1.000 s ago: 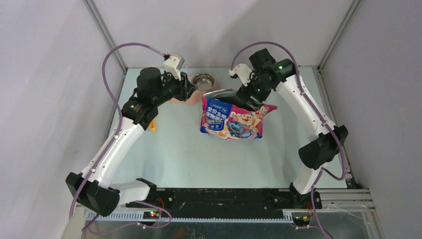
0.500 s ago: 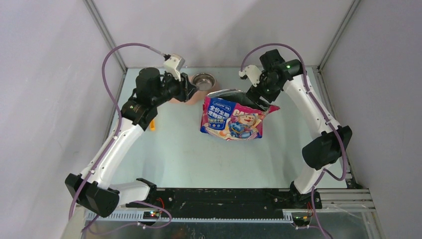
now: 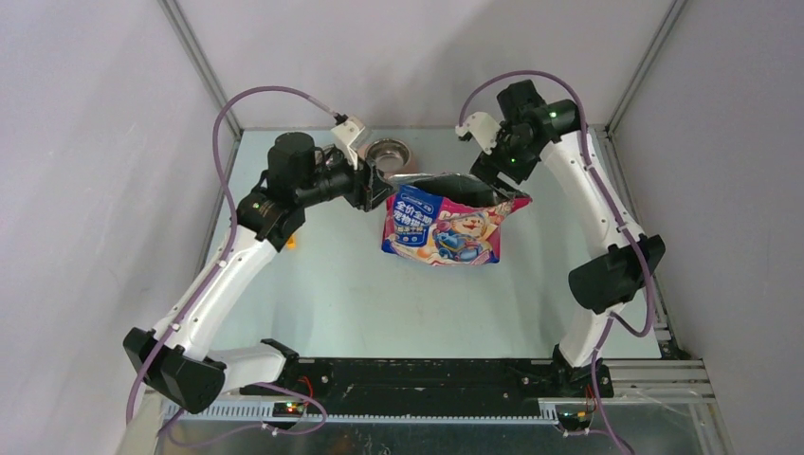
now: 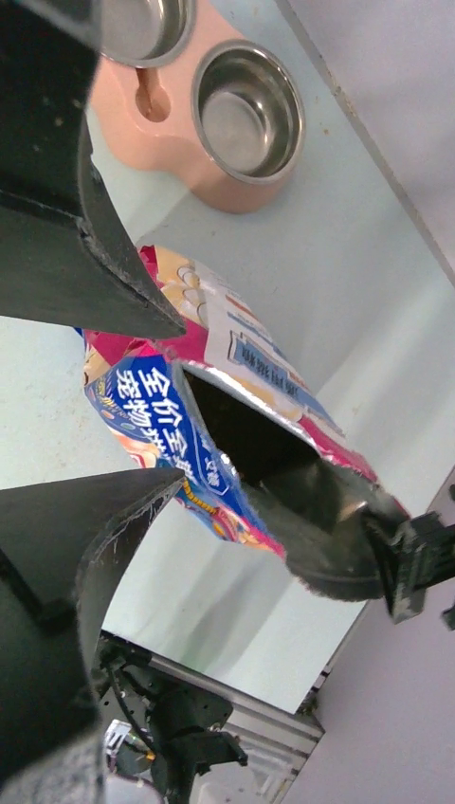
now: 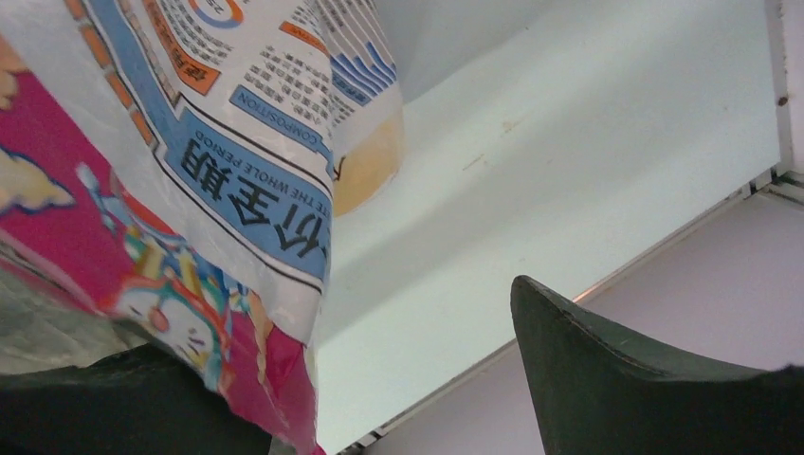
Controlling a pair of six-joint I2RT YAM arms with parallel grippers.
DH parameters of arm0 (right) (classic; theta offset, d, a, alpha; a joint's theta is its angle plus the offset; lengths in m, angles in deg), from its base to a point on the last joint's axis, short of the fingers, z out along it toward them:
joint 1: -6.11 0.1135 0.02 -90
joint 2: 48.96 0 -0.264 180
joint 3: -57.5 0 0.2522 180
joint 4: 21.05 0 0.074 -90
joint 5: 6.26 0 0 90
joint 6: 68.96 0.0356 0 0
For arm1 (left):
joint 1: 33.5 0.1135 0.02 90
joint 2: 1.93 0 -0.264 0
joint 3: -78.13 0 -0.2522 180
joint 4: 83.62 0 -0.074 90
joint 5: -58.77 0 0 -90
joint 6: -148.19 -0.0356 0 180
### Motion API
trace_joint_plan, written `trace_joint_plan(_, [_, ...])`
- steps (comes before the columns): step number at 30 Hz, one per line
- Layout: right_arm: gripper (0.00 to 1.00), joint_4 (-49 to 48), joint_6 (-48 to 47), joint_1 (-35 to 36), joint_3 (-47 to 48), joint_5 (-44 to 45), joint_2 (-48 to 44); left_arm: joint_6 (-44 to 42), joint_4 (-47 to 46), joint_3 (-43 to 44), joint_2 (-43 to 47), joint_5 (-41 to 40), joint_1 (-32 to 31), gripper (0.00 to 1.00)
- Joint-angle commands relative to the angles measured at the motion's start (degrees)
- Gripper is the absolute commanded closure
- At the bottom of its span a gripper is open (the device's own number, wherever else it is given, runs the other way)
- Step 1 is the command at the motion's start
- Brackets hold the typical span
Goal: Serve the pet food
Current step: Open the pet food bag at the center of the board.
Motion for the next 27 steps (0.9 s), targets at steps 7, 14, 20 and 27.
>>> trace_joint_plan(7, [0.16, 9.4, -9.1, -6.9, 3.8, 2.4, 0.3, -3.3, 1.6, 3.3, 0.1, 2.5, -1.4, 0.4])
trace_joint_plan(14, [0.17, 8.5, -10.0, -4.9, -5.5, 2.0, -1.7, -3.8, 2.3, 4.0, 0.3, 3.7, -1.7, 0.38])
trace_joint_plan(20, [0.18, 6.8, -8.2, -2.8, -2.4, -6.4, -3.2, -7.9, 6.2, 6.4, -0.6, 8.1, -3.7, 0.23])
trace_joint_plan(27, [0.4, 10.4, -4.4, -2.6, 8.6, -20.5, -0.6, -17.1, 18.4, 16.6, -6.2, 8.9, -10.3, 0.13])
